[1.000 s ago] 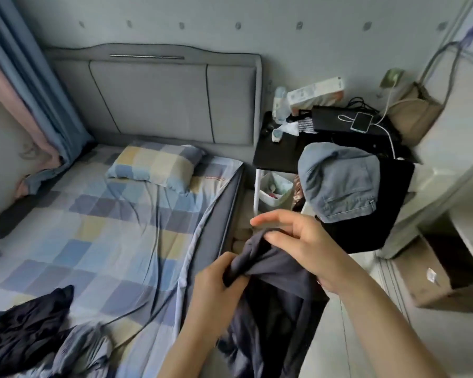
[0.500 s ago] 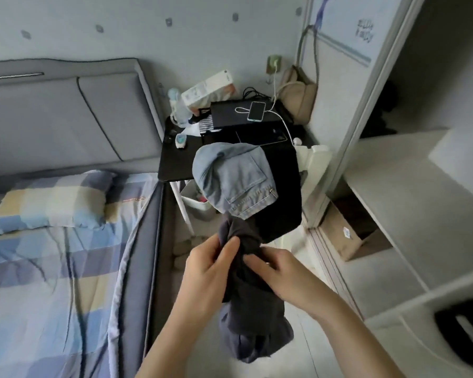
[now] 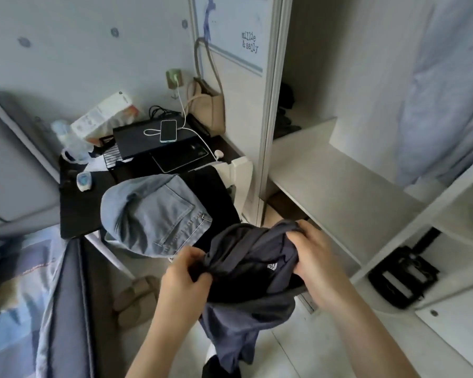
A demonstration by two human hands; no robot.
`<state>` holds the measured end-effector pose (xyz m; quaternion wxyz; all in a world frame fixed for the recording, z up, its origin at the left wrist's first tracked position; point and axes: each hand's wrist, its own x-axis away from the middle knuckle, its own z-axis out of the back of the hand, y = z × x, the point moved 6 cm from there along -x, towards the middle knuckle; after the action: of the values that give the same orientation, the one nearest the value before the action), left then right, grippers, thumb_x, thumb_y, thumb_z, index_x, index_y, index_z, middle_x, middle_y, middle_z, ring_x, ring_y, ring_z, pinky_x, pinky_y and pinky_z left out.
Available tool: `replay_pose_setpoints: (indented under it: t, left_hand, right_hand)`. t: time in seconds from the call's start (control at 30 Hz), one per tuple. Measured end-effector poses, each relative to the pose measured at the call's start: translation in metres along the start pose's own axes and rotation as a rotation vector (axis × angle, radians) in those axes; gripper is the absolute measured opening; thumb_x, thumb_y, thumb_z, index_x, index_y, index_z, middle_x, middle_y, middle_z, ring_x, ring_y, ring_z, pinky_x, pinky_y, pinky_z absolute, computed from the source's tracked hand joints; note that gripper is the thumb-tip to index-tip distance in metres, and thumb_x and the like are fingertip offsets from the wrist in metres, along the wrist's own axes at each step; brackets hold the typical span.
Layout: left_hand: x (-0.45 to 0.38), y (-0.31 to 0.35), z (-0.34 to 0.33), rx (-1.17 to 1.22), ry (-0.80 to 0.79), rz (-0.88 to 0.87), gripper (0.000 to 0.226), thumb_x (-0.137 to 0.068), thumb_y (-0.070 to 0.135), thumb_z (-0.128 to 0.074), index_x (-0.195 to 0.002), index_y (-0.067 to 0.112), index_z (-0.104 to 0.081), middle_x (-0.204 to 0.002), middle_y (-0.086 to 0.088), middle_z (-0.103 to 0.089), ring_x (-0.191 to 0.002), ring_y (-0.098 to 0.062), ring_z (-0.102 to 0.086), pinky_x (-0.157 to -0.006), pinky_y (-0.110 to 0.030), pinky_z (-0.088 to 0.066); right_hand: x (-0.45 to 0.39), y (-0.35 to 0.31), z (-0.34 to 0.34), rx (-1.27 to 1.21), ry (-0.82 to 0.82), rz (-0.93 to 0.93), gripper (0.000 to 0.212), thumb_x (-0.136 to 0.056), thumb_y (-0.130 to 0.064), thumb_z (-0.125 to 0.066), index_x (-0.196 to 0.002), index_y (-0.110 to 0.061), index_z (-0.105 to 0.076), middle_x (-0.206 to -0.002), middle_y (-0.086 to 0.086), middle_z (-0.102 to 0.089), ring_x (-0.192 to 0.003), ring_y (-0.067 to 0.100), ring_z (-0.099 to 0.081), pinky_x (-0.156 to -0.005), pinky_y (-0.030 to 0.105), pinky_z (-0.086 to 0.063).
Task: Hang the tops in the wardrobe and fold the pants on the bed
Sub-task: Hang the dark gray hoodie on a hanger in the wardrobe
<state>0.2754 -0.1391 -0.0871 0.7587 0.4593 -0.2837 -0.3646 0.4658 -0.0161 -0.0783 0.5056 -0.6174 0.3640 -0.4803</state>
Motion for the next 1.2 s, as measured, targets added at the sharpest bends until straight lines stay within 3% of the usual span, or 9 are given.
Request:
replay_pose_setpoints:
  t: [0.13,0.27,0.43,0.57,0.8,0.9,1.0,1.1,1.2]
  left_hand:
    - [-0.026,0.013,-0.030,-0.084,-0.250,-0.058,0.036,-0.062,0.036,-0.060,-0.095,0.026,-0.050,-0.079,0.016,-0.064,-0.073,-0.006,-0.059,-0.067,-0.029,-0.046]
    - [-0.078,0.023,-0.030,-0.749,-0.222,-0.253,0.047,-0.073,0.066,-0.056,-0.102,0.028,-0.055,-0.095,0.005,-0.068,-0.095,-0.022,-0.063,-0.070,-0.032,-0.044]
    - [-0.143,0.034,-0.030,-0.841,-0.146,-0.354,0.011,-0.088,0.024,-0.051,-0.099,0.024,-0.056,-0.107,0.005,-0.053,-0.105,-0.023,-0.056,-0.079,-0.032,-0.041]
    - [-0.173,0.044,-0.058,-0.986,-0.236,-0.392,0.026,-0.089,0.014,-0.050,-0.111,0.026,-0.056,-0.113,0.004,-0.053,-0.105,-0.023,-0.058,-0.080,-0.030,-0.039]
    - [-0.176,0.070,-0.140,-0.216,-0.836,-0.090,0.017,-0.075,0.037,-0.067,-0.071,0.026,-0.056,-0.070,0.007,-0.058,-0.081,-0.020,-0.059,-0.077,-0.035,-0.050]
    - [-0.204,0.072,-0.148,0.141,-0.796,0.190,0.008,-0.076,0.013,-0.072,-0.080,0.015,-0.066,-0.079,-0.008,-0.068,-0.086,-0.028,-0.064,-0.088,-0.051,-0.053]
    - [-0.236,0.071,-0.141,0.336,-0.795,0.389,0.021,-0.091,0.000,-0.056,-0.110,0.004,-0.065,-0.099,-0.019,-0.072,-0.092,-0.036,-0.067,-0.077,-0.047,-0.057]
    - [-0.266,0.096,-0.134,0.514,-0.810,0.477,0.025,-0.093,0.002,-0.050,-0.114,-0.001,-0.065,-0.105,-0.023,-0.070,-0.089,-0.035,-0.067,-0.069,-0.040,-0.058]
    - [-0.283,0.127,-0.131,0.523,-0.897,0.434,0.028,-0.086,0.011,-0.061,-0.109,-0.004,-0.068,-0.104,-0.024,-0.071,-0.086,-0.035,-0.070,-0.075,-0.037,-0.059]
  right_hand:
    - [-0.014,-0.032,-0.024,0.054,-0.070,0.083,0.016,-0.068,-0.023,-0.063,-0.080,-0.014,-0.056,-0.080,0.019,-0.057,-0.077,0.023,-0.058,-0.072,0.035,-0.041]
    - [-0.035,-0.077,-0.042,0.361,-0.009,0.313,0.019,-0.079,-0.012,-0.070,-0.073,-0.019,-0.053,-0.064,-0.007,-0.055,-0.064,0.004,-0.053,-0.061,0.017,-0.041]
    - [-0.048,-0.118,-0.038,0.659,0.194,0.522,0.019,-0.076,-0.015,-0.074,-0.074,-0.019,-0.056,-0.070,-0.013,-0.060,-0.067,0.002,-0.057,-0.056,0.008,-0.039]
    - [-0.058,-0.128,-0.021,0.716,0.294,0.511,0.020,-0.077,-0.020,-0.077,-0.076,-0.016,-0.057,-0.072,-0.007,-0.060,-0.069,0.007,-0.057,-0.059,0.014,-0.041]
    - [-0.069,-0.129,-0.005,0.616,0.425,0.454,0.018,-0.079,-0.012,-0.074,-0.081,-0.020,-0.057,-0.077,-0.006,-0.062,-0.072,0.008,-0.060,-0.062,0.014,-0.045]
    - [-0.080,-0.129,0.010,0.676,0.412,0.430,0.018,-0.081,-0.014,-0.072,-0.081,-0.020,-0.055,-0.076,-0.007,-0.061,-0.070,0.006,-0.057,-0.061,0.011,-0.042]
    - [-0.097,-0.117,0.030,0.883,0.315,0.372,0.020,-0.083,-0.034,-0.071,-0.086,-0.025,-0.053,-0.073,-0.011,-0.057,-0.074,0.002,-0.055,-0.063,0.011,-0.041]
    - [-0.129,-0.090,0.050,1.160,0.143,0.155,0.034,-0.081,-0.059,-0.062,-0.098,-0.034,-0.048,-0.084,-0.018,-0.053,-0.080,0.003,-0.053,-0.071,0.021,-0.046]
    - [-0.159,-0.085,0.075,1.363,0.254,0.060,0.024,-0.090,-0.046,-0.054,-0.105,-0.028,-0.046,-0.099,-0.010,-0.051,-0.095,0.016,-0.055,-0.077,0.034,-0.048]
